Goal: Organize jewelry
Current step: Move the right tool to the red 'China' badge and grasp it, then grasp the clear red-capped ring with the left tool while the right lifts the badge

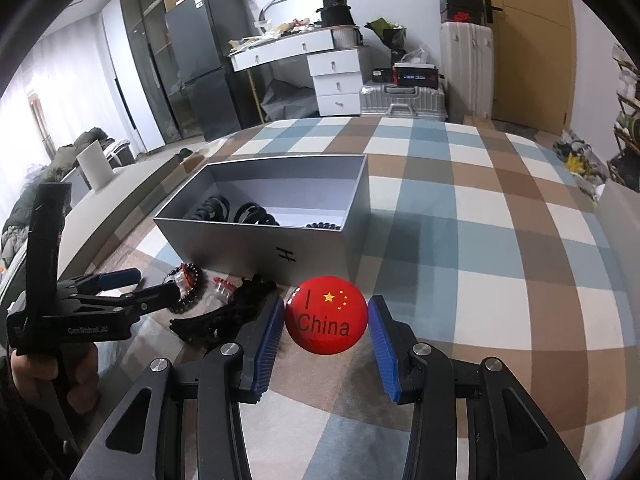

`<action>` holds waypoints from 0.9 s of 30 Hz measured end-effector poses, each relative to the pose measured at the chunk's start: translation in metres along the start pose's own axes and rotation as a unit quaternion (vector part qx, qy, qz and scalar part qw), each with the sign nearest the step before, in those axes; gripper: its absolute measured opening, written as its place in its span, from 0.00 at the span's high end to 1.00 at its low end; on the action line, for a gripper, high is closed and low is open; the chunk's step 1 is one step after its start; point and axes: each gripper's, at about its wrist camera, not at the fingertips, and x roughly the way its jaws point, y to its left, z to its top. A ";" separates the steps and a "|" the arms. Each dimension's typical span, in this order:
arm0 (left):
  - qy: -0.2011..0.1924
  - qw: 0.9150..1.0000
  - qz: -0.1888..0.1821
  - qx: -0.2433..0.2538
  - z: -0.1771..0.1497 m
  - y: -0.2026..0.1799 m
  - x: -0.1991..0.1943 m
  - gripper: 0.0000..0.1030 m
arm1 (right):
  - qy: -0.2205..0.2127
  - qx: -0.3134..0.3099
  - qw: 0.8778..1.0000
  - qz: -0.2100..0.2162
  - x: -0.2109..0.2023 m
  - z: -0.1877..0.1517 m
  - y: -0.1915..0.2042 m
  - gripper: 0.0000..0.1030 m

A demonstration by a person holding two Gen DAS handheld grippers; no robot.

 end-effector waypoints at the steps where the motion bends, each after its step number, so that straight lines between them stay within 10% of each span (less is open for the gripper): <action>1: -0.003 1.000 0.001 0.007 0.000 -0.002 -0.002 0.23 | -0.001 0.000 1.000 0.000 -0.001 0.000 -0.001 0.59; 9: -0.023 0.997 -0.010 0.070 0.000 -0.020 -0.005 0.76 | -0.004 -0.001 1.000 0.000 -0.004 0.002 0.000 0.59; 27: -0.004 0.998 -0.011 0.062 0.000 -0.021 0.002 0.90 | -0.006 0.000 1.000 0.003 -0.005 0.002 -0.001 0.59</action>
